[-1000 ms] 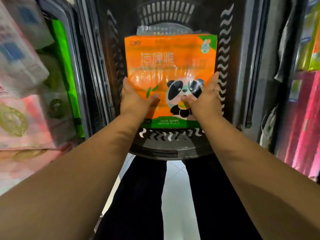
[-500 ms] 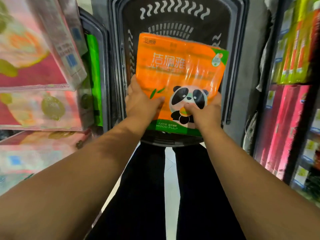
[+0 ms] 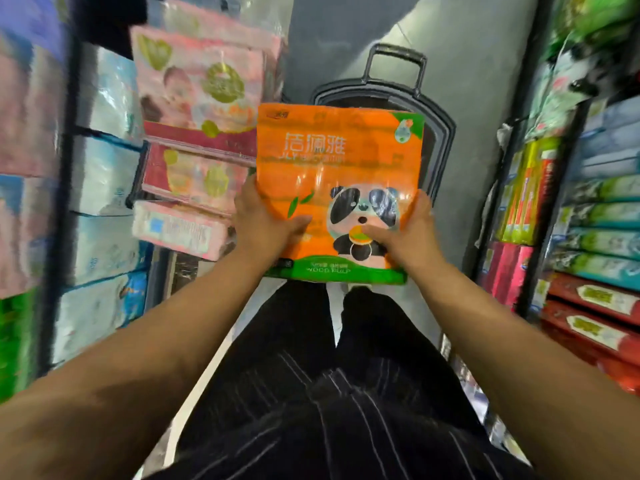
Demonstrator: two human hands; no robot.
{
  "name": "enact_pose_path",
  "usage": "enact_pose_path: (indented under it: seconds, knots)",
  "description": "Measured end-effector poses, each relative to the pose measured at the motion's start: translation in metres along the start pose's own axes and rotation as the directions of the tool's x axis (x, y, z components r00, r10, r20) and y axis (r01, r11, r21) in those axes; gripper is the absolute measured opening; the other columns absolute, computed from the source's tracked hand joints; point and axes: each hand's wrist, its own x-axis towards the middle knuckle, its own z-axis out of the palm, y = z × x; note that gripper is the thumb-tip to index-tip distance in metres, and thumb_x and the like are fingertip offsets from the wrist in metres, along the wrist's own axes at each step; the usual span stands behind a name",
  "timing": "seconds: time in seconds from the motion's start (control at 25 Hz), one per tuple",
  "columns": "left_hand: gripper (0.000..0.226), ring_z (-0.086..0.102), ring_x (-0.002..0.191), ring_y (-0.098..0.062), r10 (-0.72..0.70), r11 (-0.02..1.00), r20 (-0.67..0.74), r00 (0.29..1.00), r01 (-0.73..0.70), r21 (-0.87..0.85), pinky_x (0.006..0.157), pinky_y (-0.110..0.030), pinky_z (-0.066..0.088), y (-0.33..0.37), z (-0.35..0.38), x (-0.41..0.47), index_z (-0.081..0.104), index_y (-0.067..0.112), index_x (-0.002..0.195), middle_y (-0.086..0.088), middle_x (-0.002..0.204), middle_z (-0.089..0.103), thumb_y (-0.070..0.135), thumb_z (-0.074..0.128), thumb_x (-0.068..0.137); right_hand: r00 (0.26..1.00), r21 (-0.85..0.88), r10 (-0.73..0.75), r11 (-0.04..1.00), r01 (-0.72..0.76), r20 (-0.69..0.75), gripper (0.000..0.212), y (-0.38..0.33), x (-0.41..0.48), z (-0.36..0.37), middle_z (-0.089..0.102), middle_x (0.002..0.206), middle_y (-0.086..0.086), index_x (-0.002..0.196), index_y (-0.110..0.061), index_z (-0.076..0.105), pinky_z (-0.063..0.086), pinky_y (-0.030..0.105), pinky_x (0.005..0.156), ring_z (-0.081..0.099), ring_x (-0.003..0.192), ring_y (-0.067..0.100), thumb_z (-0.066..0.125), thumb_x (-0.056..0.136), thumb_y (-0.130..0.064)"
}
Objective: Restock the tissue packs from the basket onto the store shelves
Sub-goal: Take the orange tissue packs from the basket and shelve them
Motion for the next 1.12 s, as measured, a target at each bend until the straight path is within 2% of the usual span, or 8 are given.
enact_pose_path:
  seconds: [0.16, 0.24, 0.48, 0.68, 0.76, 0.88, 0.96, 1.12]
  knots:
    - [0.111, 0.041, 0.128, -0.026, -0.035, 0.987, -0.088, 0.996, 0.021, -0.161, 0.107, -0.048, 0.038, 0.005, -0.045, -0.054, 0.023, 0.02, 0.142, -0.008, 0.14, 0.039, 0.046, 0.086, 0.054, 0.974, -0.033, -0.191, 0.98, 0.197, 0.125, 0.087, -0.04, -0.027, -0.029, 0.056, 0.122, -0.006, 0.132, -0.029, 0.037, 0.05, 0.039, 0.093, 0.058, 0.11, 0.016, 0.088, 0.061, -0.035]
    - [0.107, 0.043, 0.125, -0.019, -0.055, 0.964, -0.134, 0.99, 0.017, -0.266, 0.107, -0.044, 0.038, 0.006, -0.069, -0.083, 0.018, 0.021, 0.143, -0.005, 0.141, 0.041, 0.034, 0.088, 0.063, 0.941, -0.049, -0.28, 0.955, 0.293, 0.189, 0.084, -0.064, -0.044, -0.038, 0.054, 0.119, -0.009, 0.134, -0.028, 0.039, 0.048, 0.035, 0.091, 0.056, 0.109, 0.014, 0.088, 0.065, -0.028]
    - [0.099, 0.051, 0.12, -0.021, -0.158, 0.902, -0.34, 0.927, -0.005, -0.432, 0.1, -0.053, 0.045, -0.005, -0.132, -0.166, 0.015, 0.04, 0.14, 0.002, 0.142, 0.044, 0.032, 0.084, 0.07, 0.799, -0.039, -0.5, 0.839, 0.542, 0.334, 0.088, -0.136, -0.092, -0.022, 0.054, 0.128, -0.004, 0.134, -0.031, 0.038, 0.048, 0.038, 0.097, 0.055, 0.115, 0.015, 0.088, 0.061, -0.028]
    - [0.097, 0.051, 0.12, -0.022, -0.198, 0.89, -0.512, 0.836, -0.066, -0.452, 0.1, -0.048, 0.045, -0.035, -0.198, -0.218, 0.017, 0.032, 0.144, 0.001, 0.138, 0.047, 0.023, 0.083, 0.073, 0.638, -0.029, -0.638, 0.697, 0.717, 0.431, 0.086, -0.203, -0.142, 0.03, 0.056, 0.131, -0.002, 0.136, -0.027, 0.041, 0.047, 0.045, 0.1, 0.055, 0.119, 0.02, 0.087, 0.063, -0.03]
    - [0.093, 0.053, 0.111, -0.015, -0.207, 0.869, -0.569, 0.795, -0.118, -0.481, 0.094, -0.038, 0.046, -0.048, -0.222, -0.233, 0.022, 0.032, 0.141, 0.007, 0.128, 0.05, 0.018, 0.083, 0.072, 0.605, -0.014, -0.657, 0.672, 0.741, 0.45, 0.088, -0.224, -0.16, 0.052, 0.056, 0.131, -0.002, 0.136, -0.029, 0.04, 0.047, 0.047, 0.099, 0.055, 0.118, 0.021, 0.087, 0.061, -0.033]
    - [0.091, 0.05, 0.105, -0.012, -0.207, 0.878, -0.622, 0.755, -0.137, -0.458, 0.085, -0.028, 0.041, -0.074, -0.27, -0.258, 0.021, 0.029, 0.143, 0.009, 0.121, 0.048, 0.015, 0.08, 0.075, 0.548, 0.03, -0.68, 0.64, 0.767, 0.487, 0.085, -0.259, -0.195, 0.094, 0.055, 0.13, -0.002, 0.136, -0.027, 0.037, 0.046, 0.034, 0.092, 0.055, 0.111, 0.016, 0.087, 0.067, -0.023]
    - [0.094, 0.05, 0.106, -0.013, -0.213, 0.886, -0.627, 0.749, -0.122, -0.447, 0.087, -0.029, 0.04, -0.098, -0.304, -0.269, 0.018, 0.028, 0.144, 0.008, 0.122, 0.048, 0.015, 0.08, 0.075, 0.514, 0.041, -0.693, 0.614, 0.788, 0.505, 0.088, -0.281, -0.219, 0.123, 0.054, 0.13, -0.003, 0.138, -0.026, 0.034, 0.044, 0.031, 0.088, 0.053, 0.107, 0.013, 0.086, 0.068, -0.02]
    - [0.098, 0.055, 0.11, -0.018, -0.237, 0.882, -0.64, 0.731, -0.115, -0.457, 0.095, -0.04, 0.045, -0.146, -0.366, -0.279, 0.017, 0.032, 0.144, 0.008, 0.123, 0.053, 0.016, 0.082, 0.073, 0.447, 0.108, -0.73, 0.573, 0.812, 0.518, 0.079, -0.324, -0.256, 0.18, 0.055, 0.122, -0.008, 0.125, -0.036, 0.036, 0.049, 0.045, 0.096, 0.057, 0.11, 0.017, 0.087, 0.067, -0.019]
